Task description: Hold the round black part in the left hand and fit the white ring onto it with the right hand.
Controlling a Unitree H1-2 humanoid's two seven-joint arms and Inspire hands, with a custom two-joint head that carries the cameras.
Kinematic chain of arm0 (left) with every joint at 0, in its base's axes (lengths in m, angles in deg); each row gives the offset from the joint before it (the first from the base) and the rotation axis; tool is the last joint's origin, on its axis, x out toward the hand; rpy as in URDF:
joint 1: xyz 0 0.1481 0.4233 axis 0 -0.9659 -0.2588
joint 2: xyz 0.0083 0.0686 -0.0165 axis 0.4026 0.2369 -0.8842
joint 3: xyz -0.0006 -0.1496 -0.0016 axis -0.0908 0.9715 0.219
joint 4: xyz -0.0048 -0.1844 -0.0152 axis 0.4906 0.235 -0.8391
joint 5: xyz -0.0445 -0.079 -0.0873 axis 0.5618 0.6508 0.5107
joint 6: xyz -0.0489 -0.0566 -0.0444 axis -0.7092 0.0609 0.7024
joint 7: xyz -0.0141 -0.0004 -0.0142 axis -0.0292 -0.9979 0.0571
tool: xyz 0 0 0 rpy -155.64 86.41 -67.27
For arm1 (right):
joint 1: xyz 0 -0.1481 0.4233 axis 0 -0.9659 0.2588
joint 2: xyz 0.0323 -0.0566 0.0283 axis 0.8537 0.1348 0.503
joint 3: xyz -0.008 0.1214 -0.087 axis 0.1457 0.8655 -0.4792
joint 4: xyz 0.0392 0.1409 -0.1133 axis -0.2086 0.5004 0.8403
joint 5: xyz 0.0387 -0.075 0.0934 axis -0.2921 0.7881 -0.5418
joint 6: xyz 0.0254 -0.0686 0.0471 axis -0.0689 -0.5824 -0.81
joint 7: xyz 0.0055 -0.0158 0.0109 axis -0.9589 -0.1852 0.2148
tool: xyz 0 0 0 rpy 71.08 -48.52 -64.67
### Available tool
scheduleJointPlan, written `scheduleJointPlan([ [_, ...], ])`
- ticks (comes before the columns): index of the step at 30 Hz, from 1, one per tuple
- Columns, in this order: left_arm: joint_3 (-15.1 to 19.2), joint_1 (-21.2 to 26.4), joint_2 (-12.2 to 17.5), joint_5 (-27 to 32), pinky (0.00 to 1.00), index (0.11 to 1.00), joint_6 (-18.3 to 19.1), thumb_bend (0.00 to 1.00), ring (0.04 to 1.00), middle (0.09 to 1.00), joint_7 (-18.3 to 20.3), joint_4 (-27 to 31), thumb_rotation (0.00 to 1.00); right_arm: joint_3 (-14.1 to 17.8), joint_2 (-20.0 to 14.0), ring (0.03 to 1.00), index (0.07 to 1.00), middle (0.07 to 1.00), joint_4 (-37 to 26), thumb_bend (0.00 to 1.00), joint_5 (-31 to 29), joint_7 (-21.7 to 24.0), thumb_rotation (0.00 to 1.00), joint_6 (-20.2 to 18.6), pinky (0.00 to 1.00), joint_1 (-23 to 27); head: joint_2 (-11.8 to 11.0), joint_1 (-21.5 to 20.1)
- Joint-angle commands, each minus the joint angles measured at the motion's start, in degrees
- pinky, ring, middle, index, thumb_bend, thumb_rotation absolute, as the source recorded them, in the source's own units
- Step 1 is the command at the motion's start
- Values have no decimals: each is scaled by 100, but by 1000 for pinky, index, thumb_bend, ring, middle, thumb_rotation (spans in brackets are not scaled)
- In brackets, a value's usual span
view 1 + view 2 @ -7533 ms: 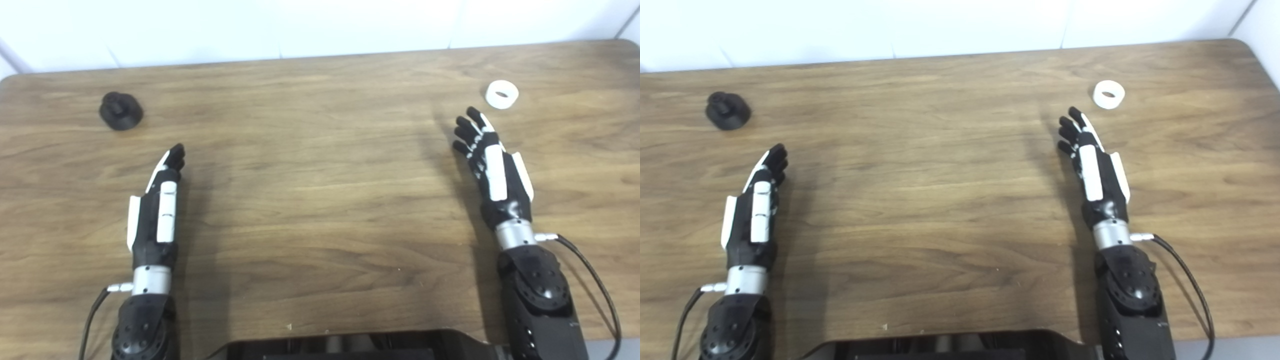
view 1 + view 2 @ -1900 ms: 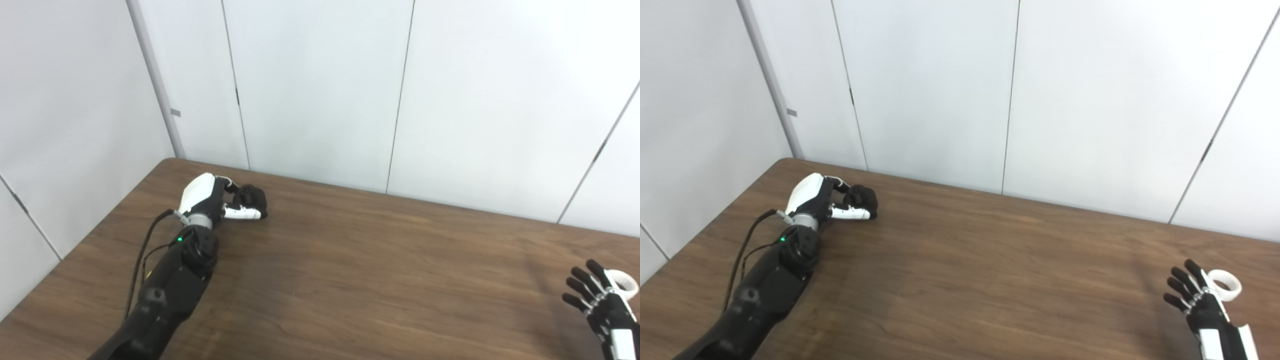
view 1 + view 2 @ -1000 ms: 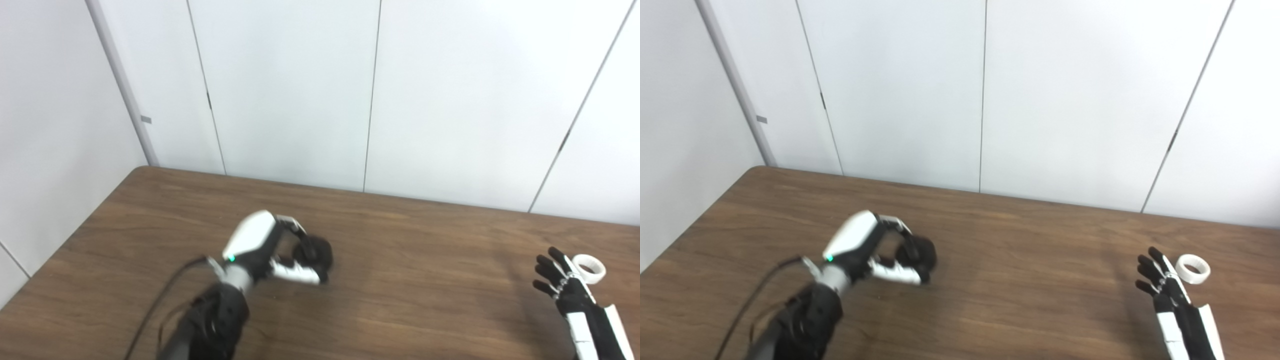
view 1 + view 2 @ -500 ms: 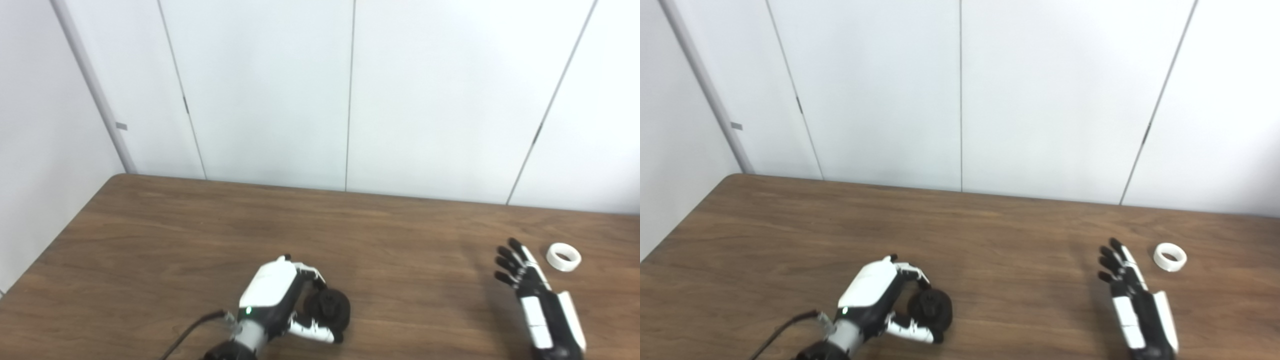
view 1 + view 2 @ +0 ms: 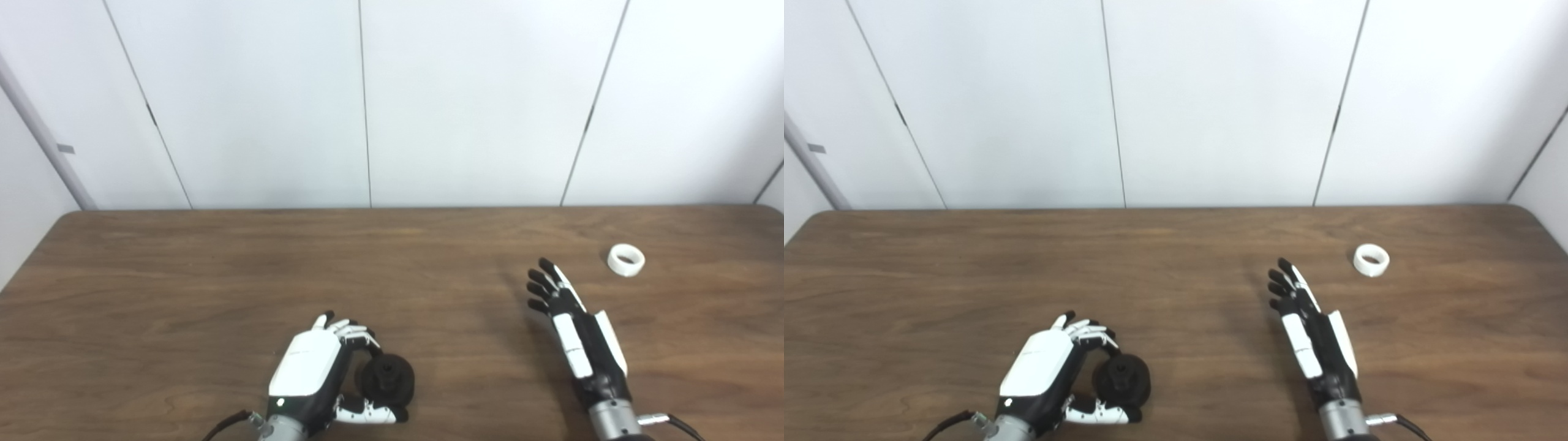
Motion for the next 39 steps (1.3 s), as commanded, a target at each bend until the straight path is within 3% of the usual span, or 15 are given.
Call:
scheduleJointPlan([
  [1, -95, -197, 25, -9, 1000, 481, -69, 523, 881, 764, 156, -165, 53, -64, 110, 886, 944, 900, 226, 505, 15, -113, 1000, -53, 826, -291, 31, -44],
  [8, -180, -289, 19, -184, 1000, 483, 0, 520, 890, 771, 203, -141, 55, -45, 106, 888, 924, 898, -82, 514, 26, -146, 1000, -308, 829, -275, 232, -226],
  [13, -236, -332, 17, -215, 1000, 483, 50, 522, 894, 771, 276, -66, 54, 13, -1, 898, 894, 890, -722, 508, -8, -95, 997, -780, 835, -201, 324, -240],
  [15, -259, -348, 8, -229, 1000, 482, 94, 522, 895, 773, 327, -19, 54, 27, -154, 896, 877, 889, -987, 503, 247, -117, 957, -927, 821, -150, 354, -246],
  [17, -285, -362, 0, -250, 1000, 483, 127, 521, 898, 775, 381, 21, 54, 33, -393, 860, 816, 857, -1222, 510, 733, -161, 816, -1038, 819, -89, 375, -258],
  [19, -303, -378, -13, -284, 1000, 483, 118, 522, 895, 774, 373, 30, 54, 88, -604, 865, 799, 855, -1454, 514, 1034, -140, 736, -1254, 846, -45, 401, -288],
  [20, -306, -386, -19, -298, 1000, 482, 105, 522, 889, 770, 360, 25, 55, 126, -722, 876, 777, 864, -1577, 540, 1183, -113, 633, -1429, 868, -3, 408, -297],
  [22, -316, -404, -38, -334, 1000, 482, 120, 522, 886, 768, 386, 45, 55, 220, -978, 879, 763, 872, -1743, 560, 1421, -72, 566, -1721, 872, 96, 440, -352],
  [23, -323, -407, -50, -361, 1000, 483, 160, 521, 886, 769, 441, 67, 55, 272, -1103, 873, 743, 869, -1778, 603, 1494, -53, 485, -1841, 842, 157, 444, -381],
  [25, -327, -410, -65, -396, 1000, 483, 202, 521, 888, 772, 521, 85, 56, 358, -1314, 883, 722, 871, -1805, 666, 1616, -12, 414, -2070, 853, 305, 451, -445],
  [32, -276, -451, -44, -325, 1000, 482, 164, 523, 881, 767, 488, 80, 54, 421, -1832, 895, 696, 874, -1740, 798, 2063, 110, 310, -2507, 861, 811, 434, -877],
  [39, -142, -494, 67, -176, 1000, 482, 15, 524, 883, 769, 434, 44, 53, 291, -2396, 909, 697, 887, -1426, 814, 2508, 316, 268, -2567, 860, 1370, 383, -1313],
])
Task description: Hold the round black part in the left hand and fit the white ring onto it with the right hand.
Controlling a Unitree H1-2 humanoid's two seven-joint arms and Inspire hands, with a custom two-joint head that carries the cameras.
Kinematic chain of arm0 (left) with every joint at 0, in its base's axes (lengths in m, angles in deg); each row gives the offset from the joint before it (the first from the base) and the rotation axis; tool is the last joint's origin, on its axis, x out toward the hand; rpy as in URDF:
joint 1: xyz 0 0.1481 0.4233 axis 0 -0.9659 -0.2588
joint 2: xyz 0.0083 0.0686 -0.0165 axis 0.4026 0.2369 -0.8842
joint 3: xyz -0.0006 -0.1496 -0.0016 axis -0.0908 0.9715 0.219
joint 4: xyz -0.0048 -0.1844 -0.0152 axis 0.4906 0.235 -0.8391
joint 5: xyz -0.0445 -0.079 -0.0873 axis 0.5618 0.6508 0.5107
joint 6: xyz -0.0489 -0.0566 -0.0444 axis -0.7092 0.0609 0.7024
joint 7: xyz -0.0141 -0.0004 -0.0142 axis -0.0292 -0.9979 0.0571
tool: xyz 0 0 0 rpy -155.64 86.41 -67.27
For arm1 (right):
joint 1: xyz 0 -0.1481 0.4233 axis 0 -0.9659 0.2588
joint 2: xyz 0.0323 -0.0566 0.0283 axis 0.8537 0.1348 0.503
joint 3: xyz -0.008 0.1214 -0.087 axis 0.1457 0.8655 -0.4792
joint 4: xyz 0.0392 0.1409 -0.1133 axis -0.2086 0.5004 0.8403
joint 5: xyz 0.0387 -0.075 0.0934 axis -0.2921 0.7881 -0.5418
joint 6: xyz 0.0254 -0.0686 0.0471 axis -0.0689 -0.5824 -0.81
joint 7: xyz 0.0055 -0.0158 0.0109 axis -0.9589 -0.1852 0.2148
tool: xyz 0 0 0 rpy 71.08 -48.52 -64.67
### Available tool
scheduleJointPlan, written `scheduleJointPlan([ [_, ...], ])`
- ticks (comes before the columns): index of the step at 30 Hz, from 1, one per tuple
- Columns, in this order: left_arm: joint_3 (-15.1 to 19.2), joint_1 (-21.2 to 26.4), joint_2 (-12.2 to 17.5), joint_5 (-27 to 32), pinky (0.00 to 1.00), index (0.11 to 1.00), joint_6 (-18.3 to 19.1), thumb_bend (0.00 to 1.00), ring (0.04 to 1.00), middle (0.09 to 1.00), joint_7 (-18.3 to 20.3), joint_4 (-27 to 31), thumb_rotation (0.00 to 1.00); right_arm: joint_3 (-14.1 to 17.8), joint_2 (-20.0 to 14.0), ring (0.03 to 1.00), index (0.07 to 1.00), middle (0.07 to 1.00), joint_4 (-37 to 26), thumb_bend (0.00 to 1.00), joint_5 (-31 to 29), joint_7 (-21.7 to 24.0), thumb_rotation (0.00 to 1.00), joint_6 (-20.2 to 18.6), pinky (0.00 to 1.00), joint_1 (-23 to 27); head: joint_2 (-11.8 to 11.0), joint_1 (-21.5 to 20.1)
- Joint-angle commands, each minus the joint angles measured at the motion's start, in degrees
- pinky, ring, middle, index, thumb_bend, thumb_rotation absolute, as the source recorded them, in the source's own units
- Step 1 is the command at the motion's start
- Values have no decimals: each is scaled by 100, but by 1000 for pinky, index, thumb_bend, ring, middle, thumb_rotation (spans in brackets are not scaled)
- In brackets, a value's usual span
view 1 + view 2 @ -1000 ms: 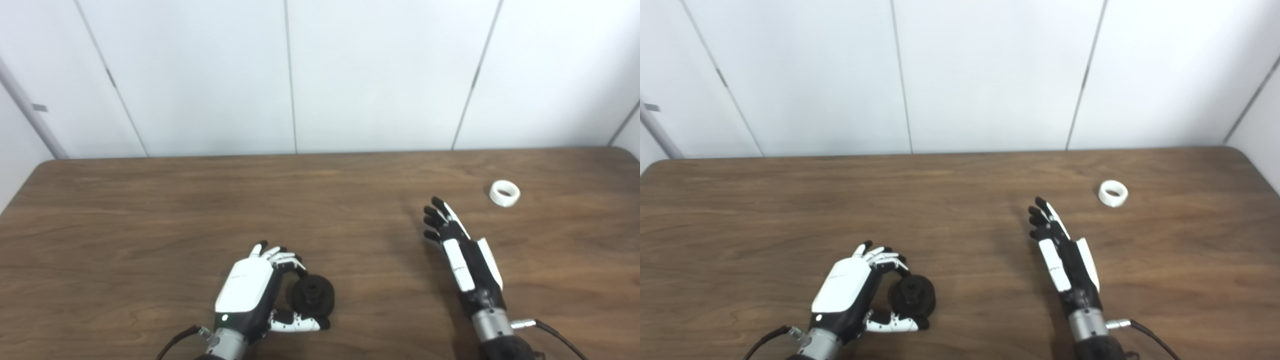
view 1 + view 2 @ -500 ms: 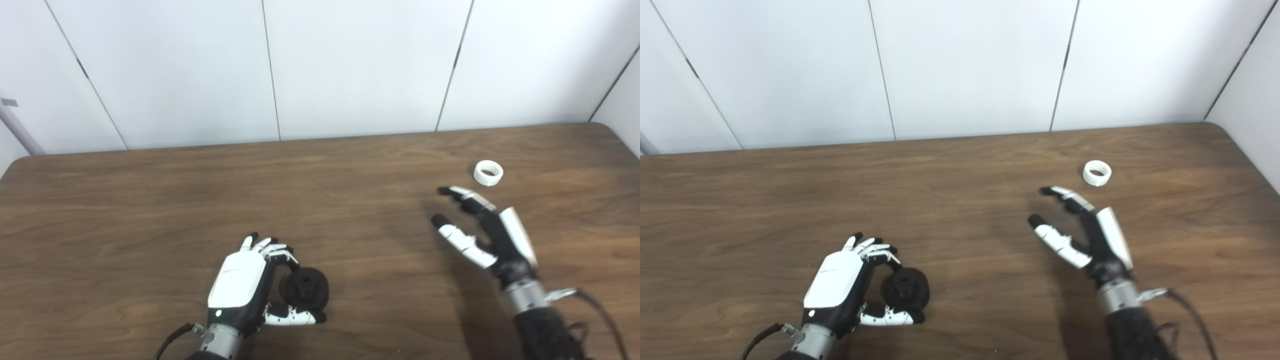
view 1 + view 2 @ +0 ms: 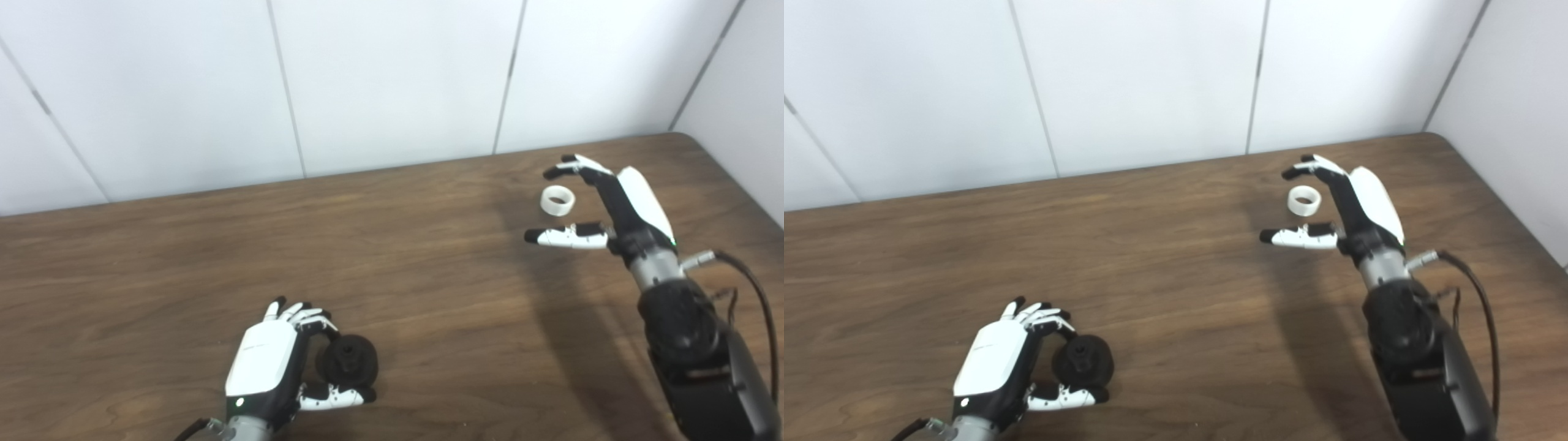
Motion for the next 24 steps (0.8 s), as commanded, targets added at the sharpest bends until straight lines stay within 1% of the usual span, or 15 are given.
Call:
scheduleJointPlan([
  [1, -49, -261, 167, 96, 1000, 482, -52, 524, 879, 768, 303, -201, 53, -17, -275, 911, 695, 885, 9, 816, 235, 46, 272, -18, 869, 375, -3, -50],
  [5, 1, -281, 231, 152, 1000, 482, -119, 524, 878, 767, 304, -212, 53, -78, -421, 912, 689, 876, 385, 827, 397, 31, 248, -59, 851, 685, -41, -255],
  [8, 41, -300, 262, 183, 1000, 482, -139, 524, 877, 765, 316, -194, 52, -108, -489, 919, 697, 883, 684, 819, 472, 76, 247, -165, 838, 890, -65, -394],
  [14, 117, -319, 338, 253, 1000, 482, -261, 522, 873, 766, 276, -205, 51, -232, -699, 909, 702, 891, 1524, 815, 533, 125, 230, -203, 804, 1311, -86, -477],
  [19, 180, -335, 354, 262, 1000, 482, -274, 523, 870, 766, 301, -204, 50, -429, -790, 922, 710, 903, 2161, 817, 620, 235, 266, -353, 836, 1678, -95, -554],
  [24, 220, -345, 360, 283, 1000, 482, -367, 523, 865, 761, 260, -242, 51, -656, -873, 943, 696, 911, 2822, 831, 576, 316, 264, -339, 860, 2072, -106, -573],
])
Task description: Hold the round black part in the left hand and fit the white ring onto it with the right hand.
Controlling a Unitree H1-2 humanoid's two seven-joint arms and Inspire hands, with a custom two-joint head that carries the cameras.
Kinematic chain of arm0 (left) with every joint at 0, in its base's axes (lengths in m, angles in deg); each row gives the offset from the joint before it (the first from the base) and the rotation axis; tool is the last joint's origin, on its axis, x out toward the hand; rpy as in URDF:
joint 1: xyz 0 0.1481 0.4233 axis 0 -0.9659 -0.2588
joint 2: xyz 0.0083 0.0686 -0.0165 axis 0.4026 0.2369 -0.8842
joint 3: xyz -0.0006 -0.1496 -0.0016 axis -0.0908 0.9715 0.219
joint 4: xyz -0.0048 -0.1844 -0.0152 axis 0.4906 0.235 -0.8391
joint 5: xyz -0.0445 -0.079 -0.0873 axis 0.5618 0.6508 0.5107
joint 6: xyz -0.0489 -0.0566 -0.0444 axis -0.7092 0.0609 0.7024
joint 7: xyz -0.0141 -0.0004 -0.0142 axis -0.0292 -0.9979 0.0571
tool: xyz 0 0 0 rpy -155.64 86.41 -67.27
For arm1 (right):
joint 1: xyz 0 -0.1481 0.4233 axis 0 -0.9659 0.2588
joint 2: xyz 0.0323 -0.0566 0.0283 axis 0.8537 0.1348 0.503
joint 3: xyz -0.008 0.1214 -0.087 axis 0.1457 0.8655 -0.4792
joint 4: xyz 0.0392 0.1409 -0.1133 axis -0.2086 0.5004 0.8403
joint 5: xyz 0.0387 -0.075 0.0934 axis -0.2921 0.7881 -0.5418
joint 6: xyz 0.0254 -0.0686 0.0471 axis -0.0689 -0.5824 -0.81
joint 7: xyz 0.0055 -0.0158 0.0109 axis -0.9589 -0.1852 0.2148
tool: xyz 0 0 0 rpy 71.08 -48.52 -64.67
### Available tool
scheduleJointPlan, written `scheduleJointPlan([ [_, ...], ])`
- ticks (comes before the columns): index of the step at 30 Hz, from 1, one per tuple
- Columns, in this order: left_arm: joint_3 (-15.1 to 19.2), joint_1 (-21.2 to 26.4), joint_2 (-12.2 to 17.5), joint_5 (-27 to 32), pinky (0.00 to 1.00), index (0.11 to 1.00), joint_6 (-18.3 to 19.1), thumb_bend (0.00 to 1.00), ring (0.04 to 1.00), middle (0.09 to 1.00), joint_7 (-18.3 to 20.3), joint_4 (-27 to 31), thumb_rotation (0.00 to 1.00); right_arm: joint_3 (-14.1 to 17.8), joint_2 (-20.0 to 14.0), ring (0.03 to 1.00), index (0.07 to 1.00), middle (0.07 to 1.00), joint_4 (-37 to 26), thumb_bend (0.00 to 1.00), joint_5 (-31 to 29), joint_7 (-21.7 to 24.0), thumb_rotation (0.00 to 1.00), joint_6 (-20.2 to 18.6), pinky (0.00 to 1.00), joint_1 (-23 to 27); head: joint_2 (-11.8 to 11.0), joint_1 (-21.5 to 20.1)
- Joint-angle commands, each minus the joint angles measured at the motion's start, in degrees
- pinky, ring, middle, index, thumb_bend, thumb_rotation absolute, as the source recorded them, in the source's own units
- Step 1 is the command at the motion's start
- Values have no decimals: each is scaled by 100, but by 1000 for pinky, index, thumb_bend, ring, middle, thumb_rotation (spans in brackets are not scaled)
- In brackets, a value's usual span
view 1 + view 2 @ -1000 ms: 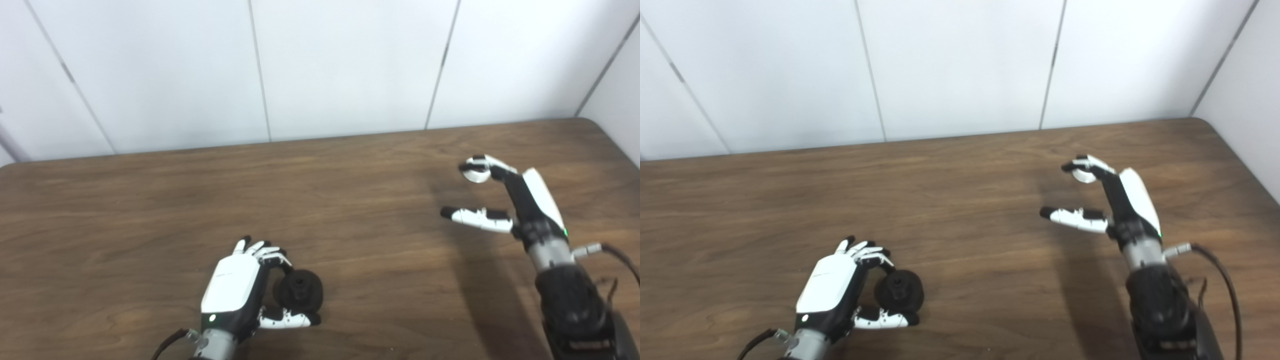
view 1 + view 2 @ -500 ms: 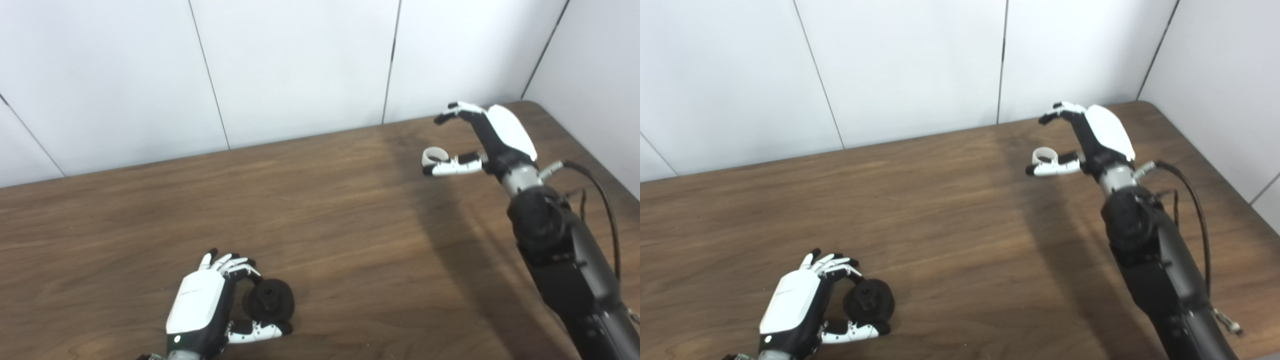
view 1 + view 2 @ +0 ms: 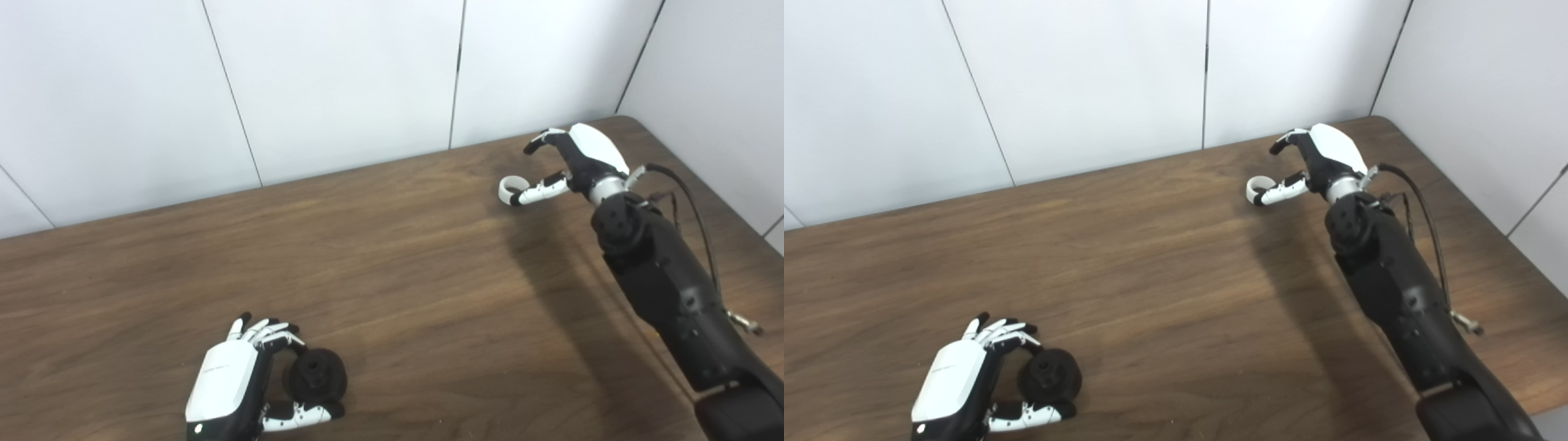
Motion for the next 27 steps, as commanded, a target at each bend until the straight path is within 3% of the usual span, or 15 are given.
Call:
scheduleJointPlan([
  [1, -31, -233, 149, -1, 1000, 482, 64, 523, 865, 760, 279, -232, 51, -76, -237, 949, 695, 915, 27, 833, 49, 48, 265, -1, 868, 444, 0, -1],
  [9, -19, -225, 132, -80, 1000, 483, 141, 524, 864, 761, 366, -188, 52, -406, -258, 962, 695, 914, 492, 841, 72, 265, 259, -222, 909, 842, -18, -58],
  [16, -8, -212, 143, -90, 1000, 482, 70, 524, 859, 757, 277, -247, 52, -701, -248, 959, 686, 910, 713, 873, 135, 424, 274, -312, 852, 1021, -11, -43],
  [27, 37, -226, 160, -38, 1000, 482, 41, 524, 863, 755, 278, -225, 53, -479, -22, 965, 706, 918, 1003, 823, 383, 648, 222, -350, 864, 1074, 10, -17],
])
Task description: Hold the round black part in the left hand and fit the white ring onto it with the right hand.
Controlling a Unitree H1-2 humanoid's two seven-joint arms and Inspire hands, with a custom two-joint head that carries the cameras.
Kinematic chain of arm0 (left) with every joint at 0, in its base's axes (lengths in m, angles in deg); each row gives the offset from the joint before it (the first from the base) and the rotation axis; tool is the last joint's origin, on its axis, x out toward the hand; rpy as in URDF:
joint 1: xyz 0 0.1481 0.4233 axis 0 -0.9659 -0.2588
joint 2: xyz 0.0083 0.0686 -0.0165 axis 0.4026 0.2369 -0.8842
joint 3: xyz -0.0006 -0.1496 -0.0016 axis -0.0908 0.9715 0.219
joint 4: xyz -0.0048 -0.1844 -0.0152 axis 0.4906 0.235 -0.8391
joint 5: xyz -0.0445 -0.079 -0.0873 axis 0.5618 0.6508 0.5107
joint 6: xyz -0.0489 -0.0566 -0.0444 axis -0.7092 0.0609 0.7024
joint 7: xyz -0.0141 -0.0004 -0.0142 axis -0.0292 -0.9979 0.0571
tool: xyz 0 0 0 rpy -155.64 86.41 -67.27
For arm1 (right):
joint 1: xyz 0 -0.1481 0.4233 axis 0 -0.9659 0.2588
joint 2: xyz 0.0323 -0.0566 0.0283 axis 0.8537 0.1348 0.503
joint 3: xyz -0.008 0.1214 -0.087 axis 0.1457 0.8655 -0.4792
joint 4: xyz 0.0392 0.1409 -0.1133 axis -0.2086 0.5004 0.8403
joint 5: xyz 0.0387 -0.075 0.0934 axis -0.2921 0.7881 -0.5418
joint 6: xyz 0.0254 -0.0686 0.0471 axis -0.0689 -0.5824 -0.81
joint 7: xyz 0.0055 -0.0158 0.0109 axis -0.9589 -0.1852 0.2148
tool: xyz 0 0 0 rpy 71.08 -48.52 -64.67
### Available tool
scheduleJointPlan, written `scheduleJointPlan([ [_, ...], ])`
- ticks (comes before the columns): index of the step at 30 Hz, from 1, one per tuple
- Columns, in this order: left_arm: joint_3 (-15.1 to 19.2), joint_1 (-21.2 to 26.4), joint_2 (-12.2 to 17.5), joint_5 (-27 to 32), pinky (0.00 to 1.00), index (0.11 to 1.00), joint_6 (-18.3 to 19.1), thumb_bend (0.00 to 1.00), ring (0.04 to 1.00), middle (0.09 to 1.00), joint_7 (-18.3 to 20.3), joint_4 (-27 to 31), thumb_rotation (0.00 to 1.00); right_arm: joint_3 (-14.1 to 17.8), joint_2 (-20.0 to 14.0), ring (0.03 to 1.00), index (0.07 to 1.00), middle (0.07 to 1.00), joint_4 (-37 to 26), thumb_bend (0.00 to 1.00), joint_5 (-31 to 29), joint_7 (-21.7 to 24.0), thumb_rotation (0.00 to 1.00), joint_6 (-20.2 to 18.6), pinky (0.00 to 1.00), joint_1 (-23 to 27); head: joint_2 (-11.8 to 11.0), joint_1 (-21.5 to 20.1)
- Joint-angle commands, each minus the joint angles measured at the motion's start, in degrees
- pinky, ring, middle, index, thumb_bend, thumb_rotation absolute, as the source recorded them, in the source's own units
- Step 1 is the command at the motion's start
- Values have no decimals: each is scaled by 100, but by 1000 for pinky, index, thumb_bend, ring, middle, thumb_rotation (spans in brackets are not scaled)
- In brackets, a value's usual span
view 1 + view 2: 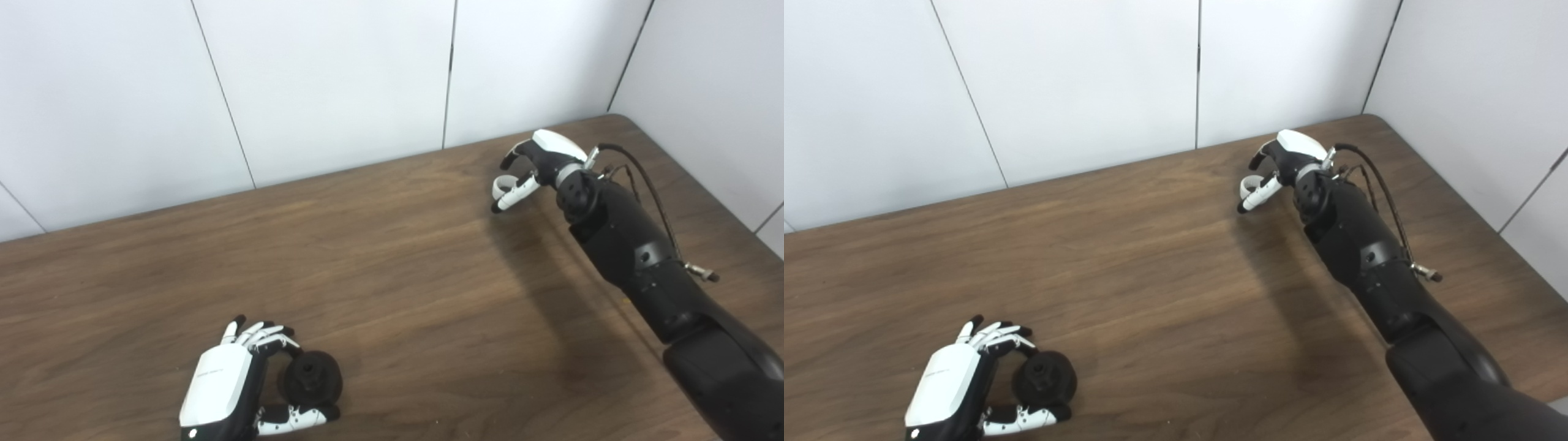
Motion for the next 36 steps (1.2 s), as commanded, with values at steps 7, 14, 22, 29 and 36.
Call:
scheduleJointPlan([
  [7, -13, -220, 169, -54, 1000, 482, 38, 524, 858, 755, 288, -226, 52, 213, -80, 955, 709, 905, 49, 811, 257, -99, 235, -26, 847, 261, 4, -14],
  [14, -14, -225, 150, -68, 1000, 482, 95, 524, 860, 756, 353, -181, 52, 227, -131, 948, 694, 894, 62, 808, 186, -190, 240, -24, 847, 198, 28, -2],
  [22, -15, -228, 153, -61, 1000, 482, 79, 524, 860, 755, 348, -171, 52, 271, -122, 942, 648, 890, -20, 802, 159, -216, 225, -23, 850, 159, 47, -10],
  [29, -19, -223, 135, -100, 1000, 482, 65, 524, 858, 753, 294, -180, 53, 313, -98, 891, 488, 819, -36, 529, -119, -607, 137, 124, 864, 67, 61, 11],
  [36, -15, -219, 115, -86, 1000, 482, 65, 524, 863, 754, 289, -186, 52, 100, -210, 874, 485, 802, -41, 523, -156, -681, 130, 247, 876, 29, 63, 19],
])
